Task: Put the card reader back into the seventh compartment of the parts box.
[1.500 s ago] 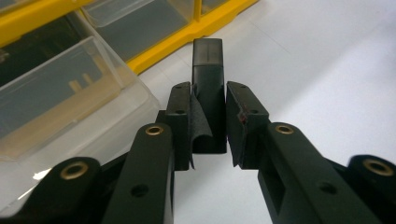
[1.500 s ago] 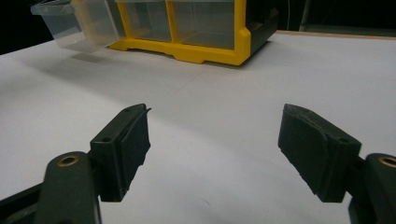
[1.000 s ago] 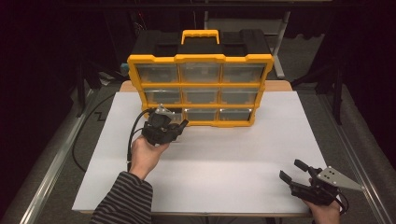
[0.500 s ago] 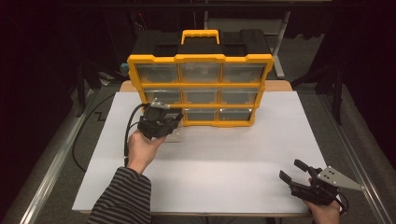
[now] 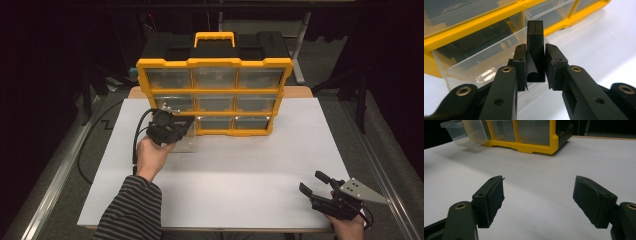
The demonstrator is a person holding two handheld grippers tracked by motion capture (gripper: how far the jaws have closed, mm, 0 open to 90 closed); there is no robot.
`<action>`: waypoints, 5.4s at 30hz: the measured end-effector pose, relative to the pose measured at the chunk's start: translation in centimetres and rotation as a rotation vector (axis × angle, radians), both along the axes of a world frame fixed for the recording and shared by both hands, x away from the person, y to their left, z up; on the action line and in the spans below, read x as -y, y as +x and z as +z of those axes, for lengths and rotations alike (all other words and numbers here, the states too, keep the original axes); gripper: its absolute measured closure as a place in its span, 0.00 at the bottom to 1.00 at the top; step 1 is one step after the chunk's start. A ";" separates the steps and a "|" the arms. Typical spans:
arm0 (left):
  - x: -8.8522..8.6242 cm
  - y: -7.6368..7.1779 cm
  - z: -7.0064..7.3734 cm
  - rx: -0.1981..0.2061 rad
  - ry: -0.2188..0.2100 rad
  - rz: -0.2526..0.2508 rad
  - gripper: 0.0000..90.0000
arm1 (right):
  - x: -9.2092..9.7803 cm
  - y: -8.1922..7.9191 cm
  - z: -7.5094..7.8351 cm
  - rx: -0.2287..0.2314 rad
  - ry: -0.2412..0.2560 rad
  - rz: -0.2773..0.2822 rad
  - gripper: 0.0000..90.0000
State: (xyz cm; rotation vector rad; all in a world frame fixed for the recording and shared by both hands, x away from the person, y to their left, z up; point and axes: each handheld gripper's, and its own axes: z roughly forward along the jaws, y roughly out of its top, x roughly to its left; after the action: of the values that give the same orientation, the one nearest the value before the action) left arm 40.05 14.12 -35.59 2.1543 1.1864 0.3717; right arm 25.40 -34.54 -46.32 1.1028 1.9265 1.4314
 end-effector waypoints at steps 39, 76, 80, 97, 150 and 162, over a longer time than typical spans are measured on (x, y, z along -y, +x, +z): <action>0.1 -0.8 -0.5 0.038 -0.007 0.005 0.48 | 0.0 0.0 0.0 0.003 -0.002 0.002 0.28; 2.2 -3.6 -0.3 0.051 -0.011 -0.089 0.47 | 0.0 0.0 0.0 0.003 0.000 0.004 0.28; 2.5 -3.9 -0.2 0.047 -0.013 -0.102 0.47 | 0.0 0.0 0.0 0.004 0.001 0.004 0.28; 4.3 -5.5 -0.8 0.041 -0.017 -0.170 0.47 | 0.0 0.0 0.0 0.003 0.003 0.006 0.28; 1.0 -10.3 -6.0 0.067 -0.095 -0.126 0.41 | -0.1 0.0 0.0 -0.003 0.000 0.012 0.28; -0.5 -10.9 -6.7 0.099 -0.115 -0.102 0.39 | -0.1 0.0 0.0 -0.002 -0.001 0.007 0.28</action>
State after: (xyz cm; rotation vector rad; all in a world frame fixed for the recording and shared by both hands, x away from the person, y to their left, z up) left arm 29.11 14.67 -42.30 2.0630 1.0138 0.3528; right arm 25.42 -34.43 -46.31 1.0981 1.9342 1.4336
